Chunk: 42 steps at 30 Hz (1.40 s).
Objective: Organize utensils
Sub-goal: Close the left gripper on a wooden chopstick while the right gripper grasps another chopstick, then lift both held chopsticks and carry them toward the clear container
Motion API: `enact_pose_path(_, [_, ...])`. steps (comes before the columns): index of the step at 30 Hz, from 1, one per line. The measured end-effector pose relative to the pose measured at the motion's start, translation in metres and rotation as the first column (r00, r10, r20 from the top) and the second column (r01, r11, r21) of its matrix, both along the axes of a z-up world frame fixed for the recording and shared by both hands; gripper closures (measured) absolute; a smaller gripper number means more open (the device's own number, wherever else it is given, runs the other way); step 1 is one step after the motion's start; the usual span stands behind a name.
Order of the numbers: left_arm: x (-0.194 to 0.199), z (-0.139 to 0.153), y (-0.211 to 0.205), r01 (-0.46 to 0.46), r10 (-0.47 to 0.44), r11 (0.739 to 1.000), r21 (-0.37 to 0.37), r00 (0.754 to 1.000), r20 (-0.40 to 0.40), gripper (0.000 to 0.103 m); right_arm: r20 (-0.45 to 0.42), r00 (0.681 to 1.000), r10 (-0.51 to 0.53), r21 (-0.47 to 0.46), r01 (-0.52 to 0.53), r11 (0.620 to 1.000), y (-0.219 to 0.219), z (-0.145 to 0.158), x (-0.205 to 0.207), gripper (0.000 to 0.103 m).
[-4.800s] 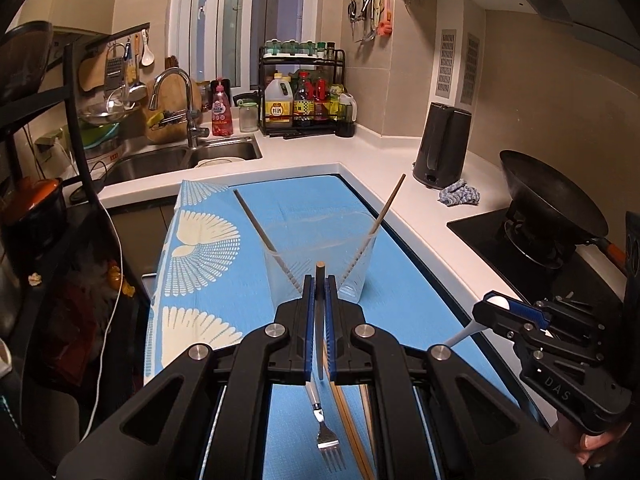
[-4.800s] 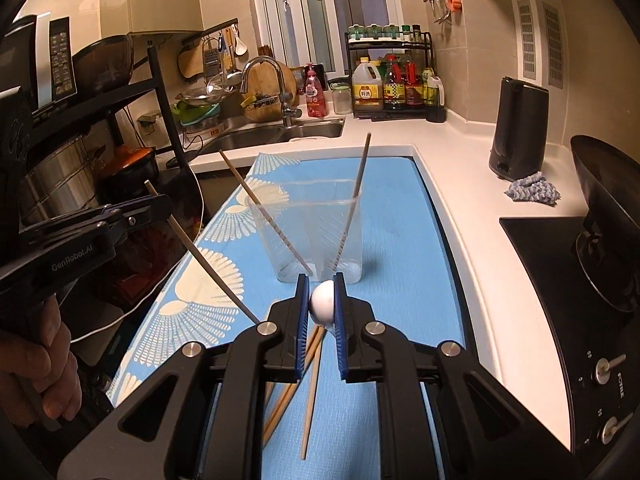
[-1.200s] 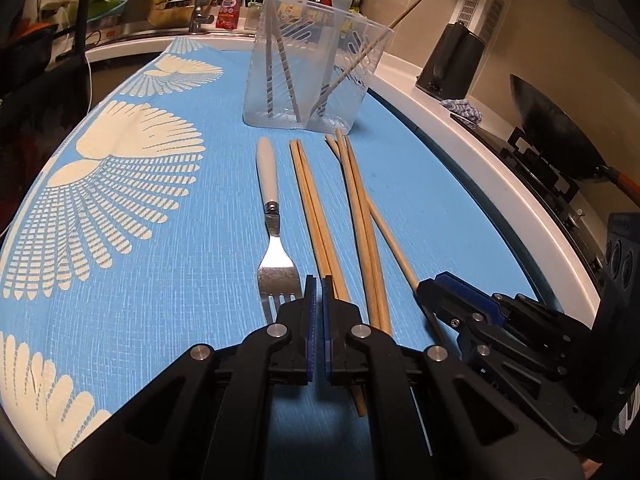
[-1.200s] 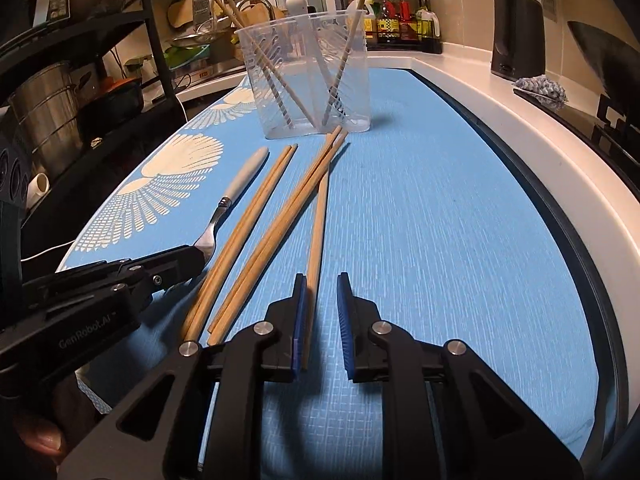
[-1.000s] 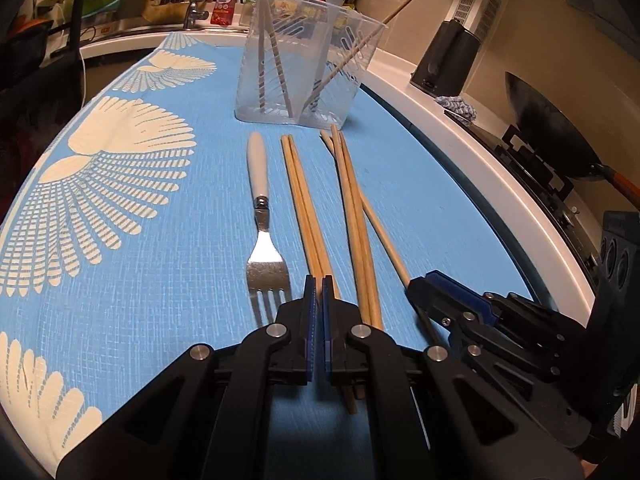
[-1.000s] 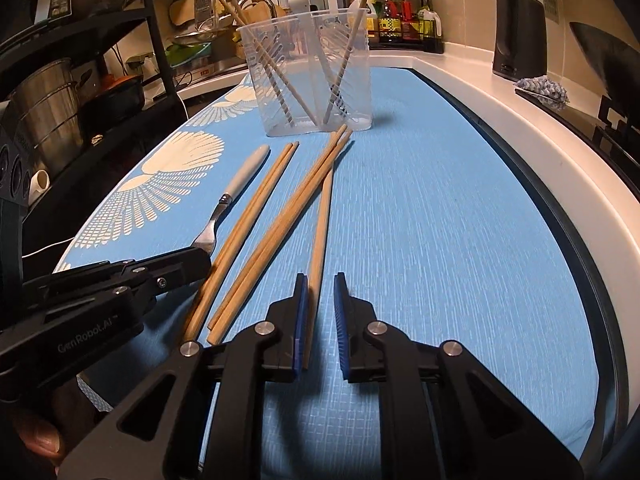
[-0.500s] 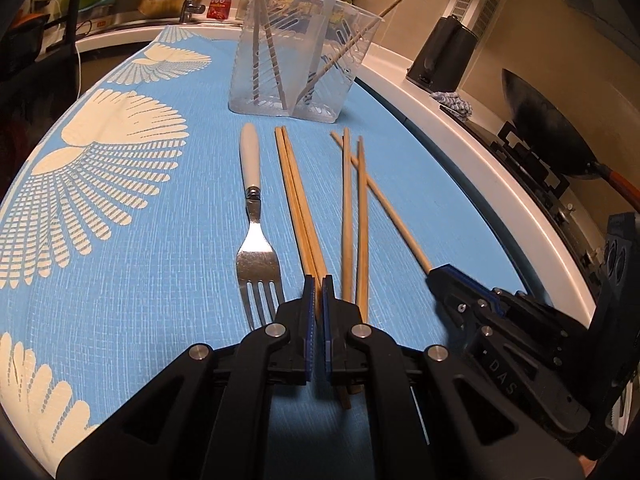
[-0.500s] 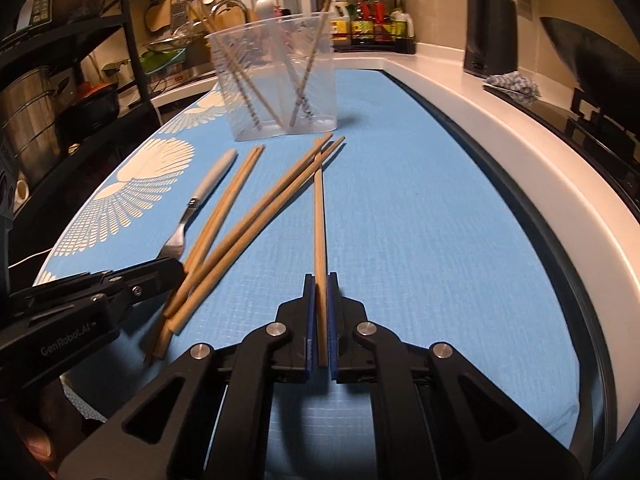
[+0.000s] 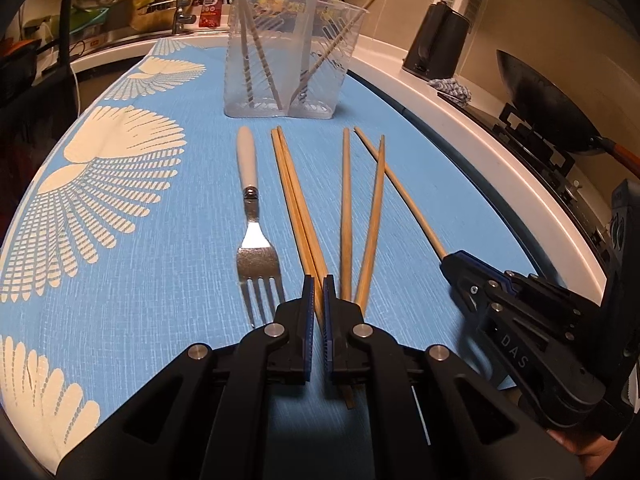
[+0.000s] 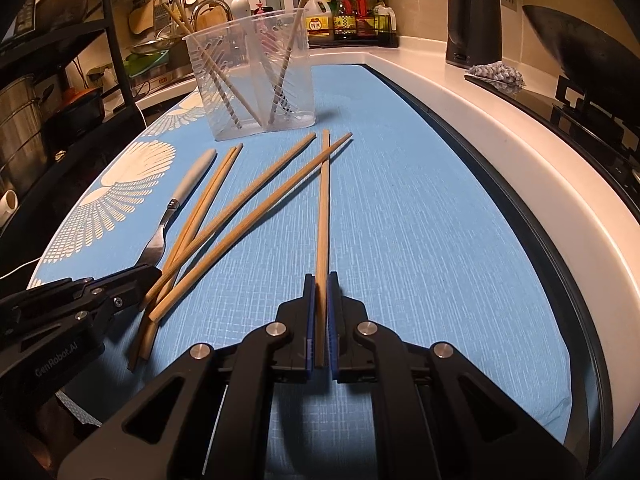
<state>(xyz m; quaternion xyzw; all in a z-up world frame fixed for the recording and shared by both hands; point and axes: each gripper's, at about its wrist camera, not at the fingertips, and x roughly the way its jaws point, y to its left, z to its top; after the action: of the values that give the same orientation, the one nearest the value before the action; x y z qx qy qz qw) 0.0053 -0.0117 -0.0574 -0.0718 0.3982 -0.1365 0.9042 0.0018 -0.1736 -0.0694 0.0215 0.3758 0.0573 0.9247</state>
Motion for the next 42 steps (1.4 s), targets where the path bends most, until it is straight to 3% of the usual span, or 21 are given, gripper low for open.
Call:
enact_pose_path(5, [-0.005, 0.008, -0.005, 0.059, -0.056, 0.997, -0.059, 0.998, 0.042, 0.1, 0.003, 1.0, 0.005, 0.004, -0.005, 1.0, -0.001, 0.0, -0.001, 0.097])
enact_pose_path(11, [-0.002, -0.001, -0.014, 0.073, -0.072, 0.997, -0.035, 0.997, 0.012, 0.099, 0.002, 1.0, 0.01, 0.01, -0.01, 1.0, -0.001, 0.0, -0.001, 0.096])
enact_pose_path(18, [-0.003, -0.006, -0.027, 0.091, -0.093, 0.994, 0.066, 0.995, 0.035, 0.096, 0.009, 1.0, 0.012, 0.005, -0.012, 1.0, 0.0, -0.001, -0.002, 0.096])
enact_pose_path(27, [-0.006, -0.002, -0.025, 0.066, -0.069, 0.997, 0.05, 0.996, 0.062, 0.098, 0.01, 1.0, 0.013, 0.002, -0.013, 1.0, 0.0, 0.003, -0.003, 0.098])
enact_pose_path(34, [-0.015, 0.029, -0.01, 0.024, -0.027, 1.0, 0.018, 0.984, 0.174, 0.098, 0.088, 0.996, 0.021, -0.038, -0.018, 0.999, 0.001, 0.037, -0.012, 0.098])
enact_pose_path(42, [-0.031, 0.054, -0.004, -0.03, 0.014, 0.999, 0.044, 0.948, 0.318, 0.098, 0.181, 0.983, 0.012, -0.086, 0.003, 0.996, 0.003, 0.063, -0.02, 0.098])
